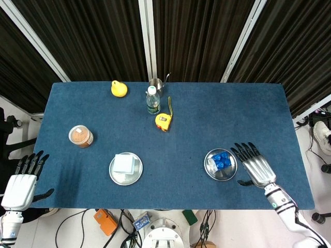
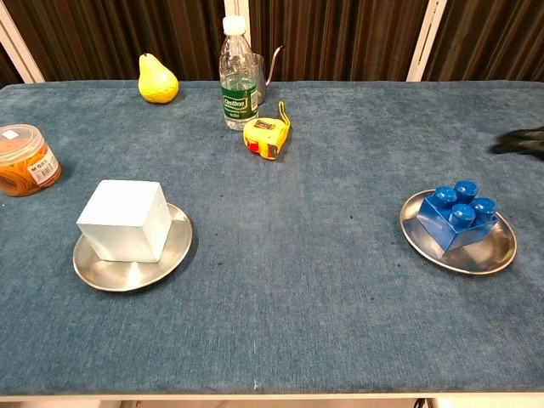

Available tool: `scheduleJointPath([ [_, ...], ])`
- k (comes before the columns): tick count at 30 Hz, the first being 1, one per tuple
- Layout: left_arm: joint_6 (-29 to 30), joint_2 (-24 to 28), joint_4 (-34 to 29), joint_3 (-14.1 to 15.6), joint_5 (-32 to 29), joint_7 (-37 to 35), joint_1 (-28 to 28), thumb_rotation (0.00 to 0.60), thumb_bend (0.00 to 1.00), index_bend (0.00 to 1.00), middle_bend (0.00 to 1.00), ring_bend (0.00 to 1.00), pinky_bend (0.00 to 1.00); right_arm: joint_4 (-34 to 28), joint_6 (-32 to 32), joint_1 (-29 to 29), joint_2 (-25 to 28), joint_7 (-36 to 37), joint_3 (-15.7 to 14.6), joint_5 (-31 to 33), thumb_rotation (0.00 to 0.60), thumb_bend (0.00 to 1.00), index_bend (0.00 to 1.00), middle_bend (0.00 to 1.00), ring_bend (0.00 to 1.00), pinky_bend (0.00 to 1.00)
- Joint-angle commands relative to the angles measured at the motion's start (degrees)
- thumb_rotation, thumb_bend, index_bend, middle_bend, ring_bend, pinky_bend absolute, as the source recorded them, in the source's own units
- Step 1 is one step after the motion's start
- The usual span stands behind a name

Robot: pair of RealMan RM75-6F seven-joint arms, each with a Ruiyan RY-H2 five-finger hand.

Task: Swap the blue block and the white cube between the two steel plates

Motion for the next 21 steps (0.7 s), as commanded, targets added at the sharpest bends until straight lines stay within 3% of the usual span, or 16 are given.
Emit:
scheduleJointPath([
  [1, -0.19, -0.01, -0.01, -0.09, -0.28, 0.01, -0.04, 0.600, 0.06, 0.07, 0.00, 0.00, 0.05, 0.33, -5.94, 5.36, -3.02, -5.21, 2.49, 5.48, 0.489, 0.28, 0.00, 0.00, 0.00, 0.00],
  [6, -0.23, 0.04, 0.00, -0.17, -0.49, -0.12, -0.06, 0.600, 0.06, 0.07, 0.00, 0.00, 0.05, 2.35, -8.75, 8.25, -5.56, -8.35, 2.84, 9.47, 0.490, 0.36, 0.00, 0.01, 0.00, 0.00],
  [10, -0.20, 0.07, 0.04, -0.17, -0.46, -0.24, -0.07, 0.600, 0.06, 0.07, 0.00, 0.00, 0.05, 3.85, -10.60, 10.04, -6.97, -8.01, 2.48, 11.21, 0.491, 0.42, 0.07, 0.05, 0.00, 0.00],
  [12, -0.06, 0.11, 0.00, -0.15, -0.40, -0.29, -0.02, 0.600, 0.06, 0.07, 0.00, 0.00, 0.05, 4.35, -10.67, 10.50, -7.37, -7.53, 2.10, 10.94, 0.492, 0.44, 0.15, 0.11, 0.03, 0.00],
  [15, 0.45, 0.17, 0.01, -0.11, -0.10, -0.52, 0.15, 0.600, 0.06, 0.07, 0.00, 0.00, 0.05, 5.12, -9.80, 10.69, -7.82, -6.33, 1.39, 9.96, 0.541, 0.47, 0.40, 0.29, 0.21, 0.06],
  [17, 0.68, 0.21, 0.09, -0.10, 0.03, -0.77, 0.23, 0.600, 0.06, 0.07, 0.00, 0.00, 0.05, 5.59, -9.00, 10.63, -7.99, -5.37, 0.80, 9.11, 0.596, 0.49, 0.58, 0.43, 0.36, 0.17],
  [21, 0.70, 0.29, 0.11, -0.11, 0.02, -1.11, 0.24, 0.600, 0.06, 0.07, 0.00, 0.00, 0.05, 6.38, -6.36, 10.25, -8.34, -4.23, -0.14, 6.83, 0.600, 0.50, 0.70, 0.53, 0.46, 0.24],
])
